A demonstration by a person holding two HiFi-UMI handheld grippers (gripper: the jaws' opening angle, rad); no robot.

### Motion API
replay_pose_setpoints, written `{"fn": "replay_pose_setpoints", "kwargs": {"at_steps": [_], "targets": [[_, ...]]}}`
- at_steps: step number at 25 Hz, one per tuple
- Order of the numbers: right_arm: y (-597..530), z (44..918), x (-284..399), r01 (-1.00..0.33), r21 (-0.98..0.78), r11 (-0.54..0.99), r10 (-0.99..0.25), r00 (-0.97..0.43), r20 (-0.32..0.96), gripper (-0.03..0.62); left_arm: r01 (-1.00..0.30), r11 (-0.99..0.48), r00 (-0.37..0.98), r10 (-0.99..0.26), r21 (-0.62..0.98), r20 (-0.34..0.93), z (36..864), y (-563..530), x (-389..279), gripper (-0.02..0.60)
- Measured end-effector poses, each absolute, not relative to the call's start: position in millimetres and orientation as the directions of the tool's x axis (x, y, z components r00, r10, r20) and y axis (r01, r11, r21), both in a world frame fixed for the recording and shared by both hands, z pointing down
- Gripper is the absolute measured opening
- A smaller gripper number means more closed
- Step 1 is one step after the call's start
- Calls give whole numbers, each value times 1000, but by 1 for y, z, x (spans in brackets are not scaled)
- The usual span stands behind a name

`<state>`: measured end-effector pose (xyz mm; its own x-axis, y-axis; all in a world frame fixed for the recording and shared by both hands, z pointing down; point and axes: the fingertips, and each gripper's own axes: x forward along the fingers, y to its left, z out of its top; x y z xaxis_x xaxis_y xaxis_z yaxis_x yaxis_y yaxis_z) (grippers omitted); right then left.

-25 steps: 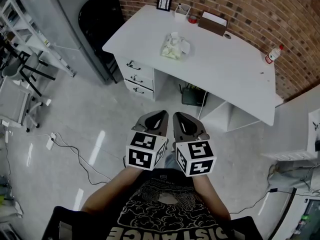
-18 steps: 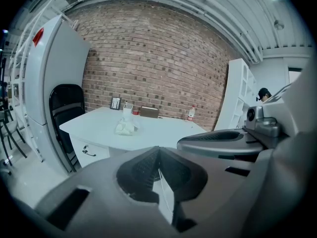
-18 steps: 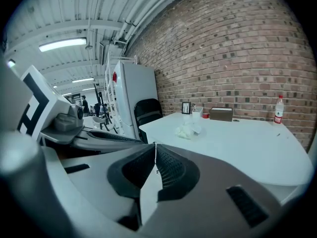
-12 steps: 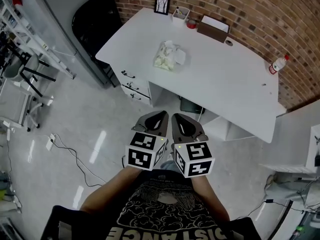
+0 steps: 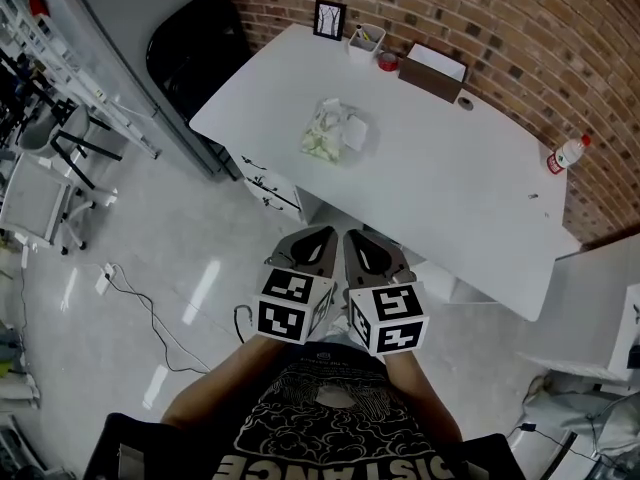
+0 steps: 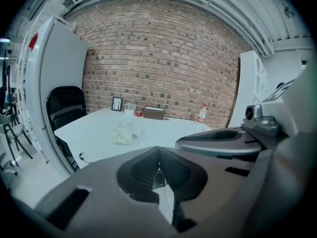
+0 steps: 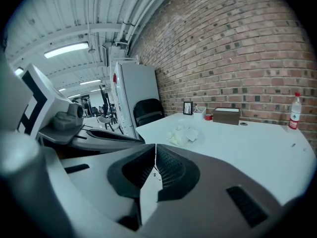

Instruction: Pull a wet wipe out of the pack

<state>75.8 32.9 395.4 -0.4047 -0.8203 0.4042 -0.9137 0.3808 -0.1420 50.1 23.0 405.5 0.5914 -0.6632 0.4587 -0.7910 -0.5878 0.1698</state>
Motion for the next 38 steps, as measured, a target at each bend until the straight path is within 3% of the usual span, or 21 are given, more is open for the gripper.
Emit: {"fn": "replay_pose_setpoints", "kwargs": {"at_steps": [17, 38], "targets": [[-11, 402, 87, -899, -146, 414, -794, -435, 425, 20, -812, -555, 566, -673, 181, 475, 413, -20, 58, 11], [-149, 418, 61, -924, -130, 361, -806, -379, 454, 20, -776, -594, 612, -623, 215, 488, 434, -156, 36, 11]]}}
